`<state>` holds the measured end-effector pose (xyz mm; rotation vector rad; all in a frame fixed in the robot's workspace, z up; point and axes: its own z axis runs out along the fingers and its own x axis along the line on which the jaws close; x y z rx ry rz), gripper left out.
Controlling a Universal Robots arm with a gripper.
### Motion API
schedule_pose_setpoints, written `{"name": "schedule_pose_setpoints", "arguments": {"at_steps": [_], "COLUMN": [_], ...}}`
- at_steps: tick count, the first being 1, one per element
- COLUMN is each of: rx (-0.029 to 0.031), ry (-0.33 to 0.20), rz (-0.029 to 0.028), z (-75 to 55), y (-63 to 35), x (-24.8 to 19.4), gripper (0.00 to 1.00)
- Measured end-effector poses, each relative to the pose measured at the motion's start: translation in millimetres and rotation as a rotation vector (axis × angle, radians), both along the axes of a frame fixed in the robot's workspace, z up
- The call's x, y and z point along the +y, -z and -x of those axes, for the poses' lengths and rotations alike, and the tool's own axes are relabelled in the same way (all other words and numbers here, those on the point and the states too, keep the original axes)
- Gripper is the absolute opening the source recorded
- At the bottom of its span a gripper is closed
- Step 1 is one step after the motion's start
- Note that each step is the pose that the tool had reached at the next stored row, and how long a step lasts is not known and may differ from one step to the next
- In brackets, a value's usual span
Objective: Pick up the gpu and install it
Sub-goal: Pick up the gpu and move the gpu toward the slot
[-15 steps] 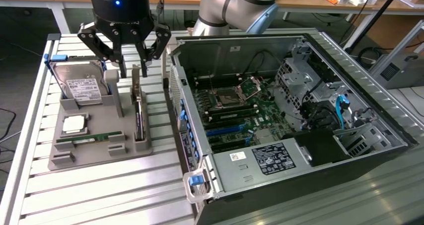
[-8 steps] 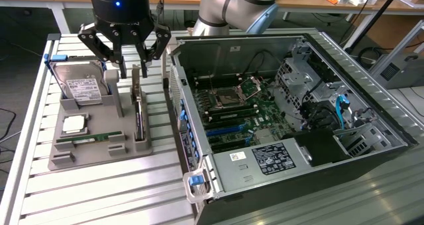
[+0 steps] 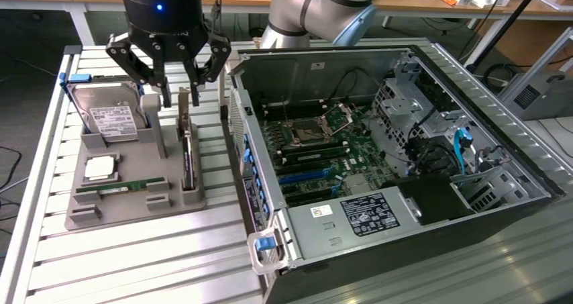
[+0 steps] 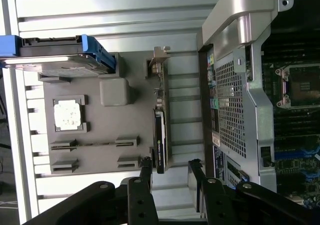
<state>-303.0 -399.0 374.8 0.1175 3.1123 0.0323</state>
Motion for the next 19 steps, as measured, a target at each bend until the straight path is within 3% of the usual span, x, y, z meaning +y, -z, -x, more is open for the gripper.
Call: {"name": "schedule_pose_setpoints", "arguments": {"at_steps": [13, 15, 19], "rx": [0.0, 0.0, 0.0], "ry": [0.0, 0.0, 0.0], "rz": [0.0, 0.0, 0.0], "z": [0.0, 0.0, 0.0], "y": [2.8, 8.5, 9.1], "x": [0.0, 0.0, 0.0], "gripper": [0.42, 0.42, 0.42]}}
